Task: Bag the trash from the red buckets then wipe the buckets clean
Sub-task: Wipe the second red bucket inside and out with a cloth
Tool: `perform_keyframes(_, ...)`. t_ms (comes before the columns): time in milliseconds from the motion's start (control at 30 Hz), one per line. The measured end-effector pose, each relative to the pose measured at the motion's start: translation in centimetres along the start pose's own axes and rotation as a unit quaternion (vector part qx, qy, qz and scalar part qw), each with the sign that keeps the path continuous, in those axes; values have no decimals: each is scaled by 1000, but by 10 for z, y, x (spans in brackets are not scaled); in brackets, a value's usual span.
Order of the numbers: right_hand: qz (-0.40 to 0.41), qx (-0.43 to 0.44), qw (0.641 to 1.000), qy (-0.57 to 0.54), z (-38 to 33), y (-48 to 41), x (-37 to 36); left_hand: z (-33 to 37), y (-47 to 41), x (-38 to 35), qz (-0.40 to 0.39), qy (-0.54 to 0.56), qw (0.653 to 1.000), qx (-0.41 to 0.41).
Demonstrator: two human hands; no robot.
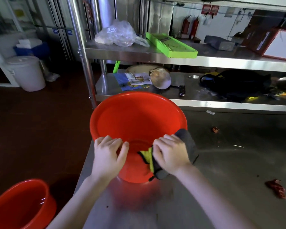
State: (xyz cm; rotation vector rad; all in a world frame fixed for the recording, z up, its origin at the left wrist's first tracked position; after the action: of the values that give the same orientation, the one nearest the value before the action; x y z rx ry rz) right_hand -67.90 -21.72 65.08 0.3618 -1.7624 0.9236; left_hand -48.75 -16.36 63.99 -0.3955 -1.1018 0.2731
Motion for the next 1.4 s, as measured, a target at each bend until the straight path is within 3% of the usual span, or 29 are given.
perform_keyframes(167,-132,-36,990,-45,91,-8,21,-39,-13,12,-78,52,996,-16)
perform_keyframes(367,-8,-122,991,-50,56,-2,12,-12,-4,9,-37,-58,998,15)
perform_keyframes(533,56,-177,983,-10,-9,10,4,65,17,-28,-17,-139,988,-60)
perform_keyframes(600,59,-154,986,0,-26,16,-2,61,14,-25,-6,-119,991,-62)
perform_keyframes(667,40,-70,997,17,-28,17,-3,50,10,-18,10,-118,991,-65)
perform_keyframes(767,-24,24,999,5,8,10,6,30,4,-5,24,-103,993,-58)
perform_keyframes(900,-125,-5,991,-47,71,-6,15,-18,3,13,-12,-61,995,-83)
perform_keyframes(1033,-32,-71,996,-53,52,-15,5,-43,-9,29,-34,-38,998,-34)
perform_keyframes(1200,75,-134,988,-26,-40,-11,-21,10,25,-1,18,-121,992,-16)
perform_keyframes(1300,60,-66,996,-10,-63,-8,-23,9,28,-2,47,-77,996,25)
perform_keyframes(1400,0,38,999,6,-37,-10,-12,-4,20,8,28,-67,997,16)
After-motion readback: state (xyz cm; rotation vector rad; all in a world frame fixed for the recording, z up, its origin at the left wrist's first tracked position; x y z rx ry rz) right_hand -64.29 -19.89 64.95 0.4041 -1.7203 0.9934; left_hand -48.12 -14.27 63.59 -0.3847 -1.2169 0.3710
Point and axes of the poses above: each hand's wrist, its own y-axis away from the middle knuckle, its own x-axis out of the back of the hand, z = x × y, the point moved 5 cm from there along -y, towards the middle knuckle, and after that the axes turned 14 degrees about -z, right-handed, at the moved point
